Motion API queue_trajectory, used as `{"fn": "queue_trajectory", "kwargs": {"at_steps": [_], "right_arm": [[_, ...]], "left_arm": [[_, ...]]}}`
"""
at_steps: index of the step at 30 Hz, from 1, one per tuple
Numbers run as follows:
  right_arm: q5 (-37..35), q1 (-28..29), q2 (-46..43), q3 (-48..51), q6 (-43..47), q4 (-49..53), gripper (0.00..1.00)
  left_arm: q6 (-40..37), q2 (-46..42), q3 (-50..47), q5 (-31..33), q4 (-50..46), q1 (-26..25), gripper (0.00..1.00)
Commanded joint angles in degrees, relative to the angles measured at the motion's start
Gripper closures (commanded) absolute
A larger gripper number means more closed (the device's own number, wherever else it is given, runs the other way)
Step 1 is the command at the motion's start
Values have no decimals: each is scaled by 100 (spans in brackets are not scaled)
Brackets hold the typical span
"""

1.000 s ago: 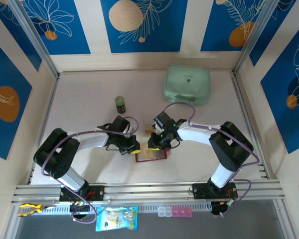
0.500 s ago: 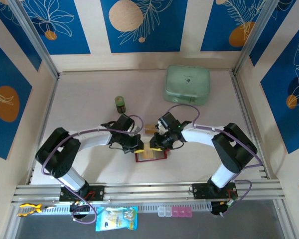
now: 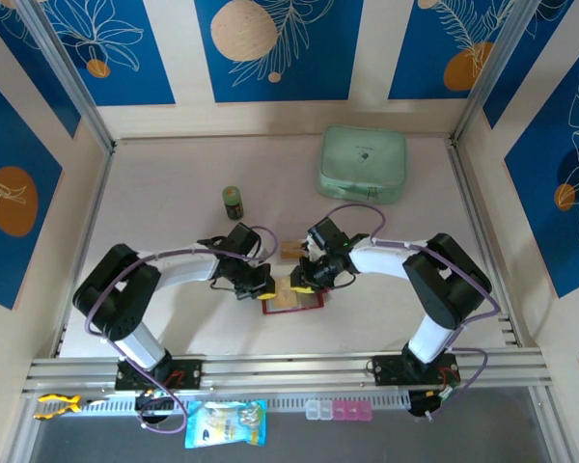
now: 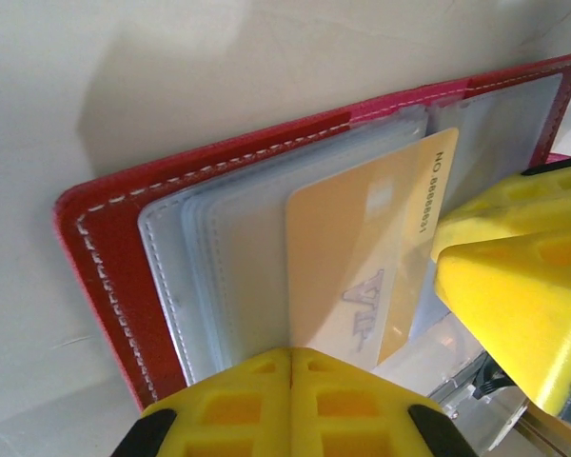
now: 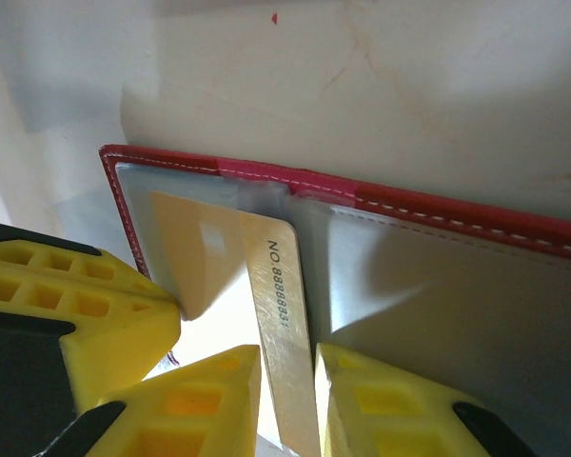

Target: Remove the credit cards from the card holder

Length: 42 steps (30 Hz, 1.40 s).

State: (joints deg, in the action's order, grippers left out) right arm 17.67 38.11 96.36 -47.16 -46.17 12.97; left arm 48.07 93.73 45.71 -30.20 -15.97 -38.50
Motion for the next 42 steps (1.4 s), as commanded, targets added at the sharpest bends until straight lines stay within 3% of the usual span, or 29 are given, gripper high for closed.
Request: {"fn": "queue_trajectory", "kwargs": {"at_steps": [1,18,42], "right_arm": [[209,-32,161,-30,-58,39,77],[571,-111,141,145,-38,-416,80],[287,-313,-665,470,143,-67,93]], "left_arm": [[-109,112,78,67,-207,-18,96],[-128,308,166,99,-389,-19,98],[-136,201,137,127,-366,-17,98]]}}
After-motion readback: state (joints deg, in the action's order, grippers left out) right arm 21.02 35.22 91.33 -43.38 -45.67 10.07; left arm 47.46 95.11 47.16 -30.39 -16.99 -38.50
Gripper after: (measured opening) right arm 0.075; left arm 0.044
